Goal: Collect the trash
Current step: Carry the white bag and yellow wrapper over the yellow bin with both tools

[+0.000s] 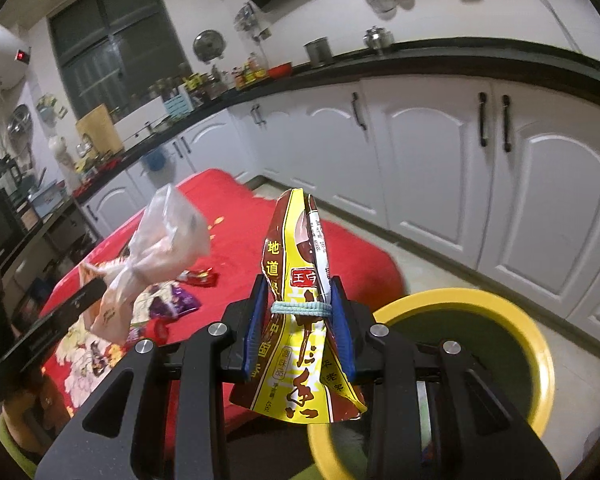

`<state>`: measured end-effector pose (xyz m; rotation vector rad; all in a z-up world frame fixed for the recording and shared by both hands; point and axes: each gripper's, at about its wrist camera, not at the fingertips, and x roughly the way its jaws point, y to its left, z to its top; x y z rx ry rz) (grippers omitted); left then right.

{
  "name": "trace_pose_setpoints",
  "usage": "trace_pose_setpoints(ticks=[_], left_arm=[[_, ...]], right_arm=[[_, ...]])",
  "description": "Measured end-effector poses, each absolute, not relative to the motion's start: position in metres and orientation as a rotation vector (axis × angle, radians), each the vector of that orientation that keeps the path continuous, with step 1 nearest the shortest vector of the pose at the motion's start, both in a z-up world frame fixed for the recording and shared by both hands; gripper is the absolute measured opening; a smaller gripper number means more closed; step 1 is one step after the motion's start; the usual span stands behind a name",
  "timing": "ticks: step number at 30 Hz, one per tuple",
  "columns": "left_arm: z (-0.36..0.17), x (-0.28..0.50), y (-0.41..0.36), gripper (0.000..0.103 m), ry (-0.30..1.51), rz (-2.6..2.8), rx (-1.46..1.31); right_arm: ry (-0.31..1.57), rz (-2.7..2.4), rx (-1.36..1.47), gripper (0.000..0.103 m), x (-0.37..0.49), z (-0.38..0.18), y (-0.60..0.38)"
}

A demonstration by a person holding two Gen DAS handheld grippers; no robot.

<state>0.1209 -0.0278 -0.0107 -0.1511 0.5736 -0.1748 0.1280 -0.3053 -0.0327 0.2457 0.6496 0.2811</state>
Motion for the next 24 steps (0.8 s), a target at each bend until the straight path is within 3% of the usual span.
trace_pose_setpoints(ticks=[24], left_arm=[[-0.059,0.103,-0.127,0.01,0.684,-0.313,0.085]], right_arm=[[0.637,0.119,0.257,0.03,0.108,-0.051,-0.397]])
